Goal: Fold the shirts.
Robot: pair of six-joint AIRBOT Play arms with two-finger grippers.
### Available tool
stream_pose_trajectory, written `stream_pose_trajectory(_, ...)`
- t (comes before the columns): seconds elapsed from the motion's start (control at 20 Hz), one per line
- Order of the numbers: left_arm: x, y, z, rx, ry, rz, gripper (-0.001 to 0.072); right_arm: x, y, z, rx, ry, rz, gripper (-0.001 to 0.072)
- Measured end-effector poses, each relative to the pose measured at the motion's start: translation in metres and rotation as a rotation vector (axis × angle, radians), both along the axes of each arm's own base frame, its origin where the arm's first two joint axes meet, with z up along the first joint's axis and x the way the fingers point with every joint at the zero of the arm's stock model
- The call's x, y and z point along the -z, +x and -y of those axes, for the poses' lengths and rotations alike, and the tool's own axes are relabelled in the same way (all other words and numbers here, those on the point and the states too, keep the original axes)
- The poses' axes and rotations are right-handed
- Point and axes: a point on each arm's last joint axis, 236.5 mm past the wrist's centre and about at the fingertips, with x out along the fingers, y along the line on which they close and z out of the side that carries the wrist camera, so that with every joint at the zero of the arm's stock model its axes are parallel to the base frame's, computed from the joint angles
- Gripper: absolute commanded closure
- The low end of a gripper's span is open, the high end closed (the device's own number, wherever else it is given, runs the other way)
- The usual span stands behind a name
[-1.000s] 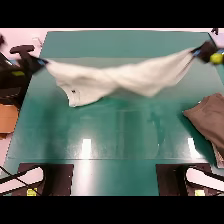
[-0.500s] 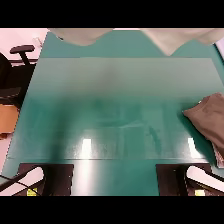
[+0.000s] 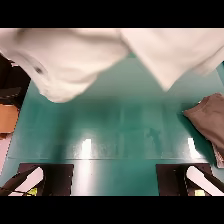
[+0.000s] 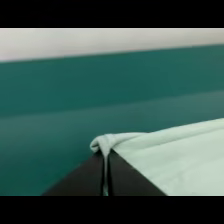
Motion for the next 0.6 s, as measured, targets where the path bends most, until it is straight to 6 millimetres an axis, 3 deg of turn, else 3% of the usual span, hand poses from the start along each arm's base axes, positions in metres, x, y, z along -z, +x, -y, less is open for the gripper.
stream_pose_trajectory(0.2,0.16,0.018,0.029,0.105,-0.037,-0.373,0.0687,0.159,0.007,-0.033,-0.067,0.057,-0.337,0.07)
stream_pose_trajectory(0.35,0.278,0.003,0.051,0.141,-0.035,-0.598,0.0687,0.27,-0.01,-0.051,-0.068,0.1,-0.549,0.0699)
stream_pose_trajectory(0.5,0.371,-0.027,0.062,0.133,-0.038,-0.752,0.0687,0.348,-0.033,-0.061,-0.076,0.126,-0.716,0.0698)
stream_pose_trajectory(0.6,0.415,-0.049,0.062,0.116,-0.033,-0.827,0.0686,0.379,-0.041,-0.064,-0.09,0.127,-0.78,0.0652)
